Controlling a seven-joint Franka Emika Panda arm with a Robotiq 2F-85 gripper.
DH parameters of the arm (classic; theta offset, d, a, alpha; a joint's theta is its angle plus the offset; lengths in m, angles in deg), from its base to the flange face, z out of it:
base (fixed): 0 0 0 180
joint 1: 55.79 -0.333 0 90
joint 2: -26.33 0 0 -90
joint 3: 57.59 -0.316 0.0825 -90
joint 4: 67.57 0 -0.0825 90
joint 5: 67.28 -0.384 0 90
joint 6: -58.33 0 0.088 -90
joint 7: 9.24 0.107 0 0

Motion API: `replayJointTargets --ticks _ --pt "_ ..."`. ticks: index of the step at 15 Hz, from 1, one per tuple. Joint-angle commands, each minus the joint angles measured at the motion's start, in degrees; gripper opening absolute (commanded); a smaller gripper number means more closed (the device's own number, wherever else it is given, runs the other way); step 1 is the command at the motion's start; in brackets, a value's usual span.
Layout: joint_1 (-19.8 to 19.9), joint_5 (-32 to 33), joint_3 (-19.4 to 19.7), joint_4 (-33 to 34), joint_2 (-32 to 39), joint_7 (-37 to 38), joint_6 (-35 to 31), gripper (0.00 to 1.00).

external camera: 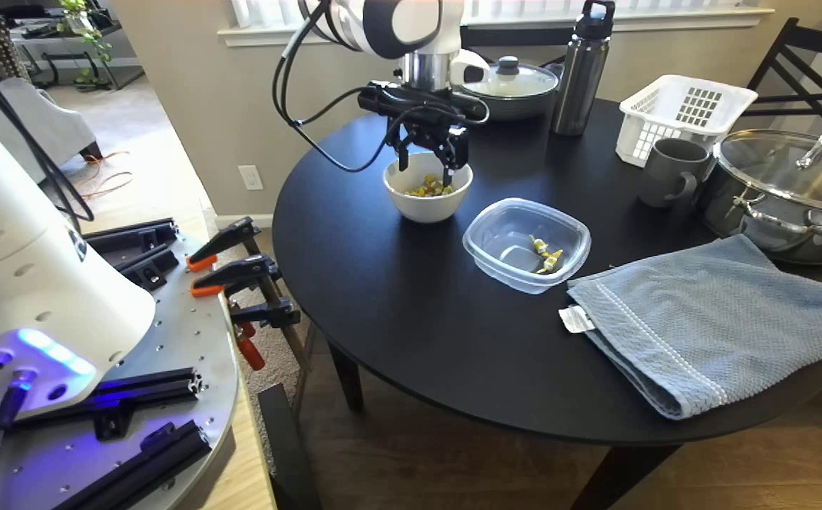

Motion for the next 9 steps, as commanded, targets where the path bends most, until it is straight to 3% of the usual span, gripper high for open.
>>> replayJointTargets --ticks 1,6,7,9 --pt "-0.68 2.48 1.25 1.12 3.35 -0.48 -5.0 1.0" --pt "-0.3 4.58 0.76 1.73 6.91 -0.96 -11.48 1.0" --pt "-0.14 4.85 0.49 1.76 7.45 -1.13 -12.36 0.75" --pt "-0.75 5.9 0.94 1.68 8.05 -0.88 -13.65 0.67"
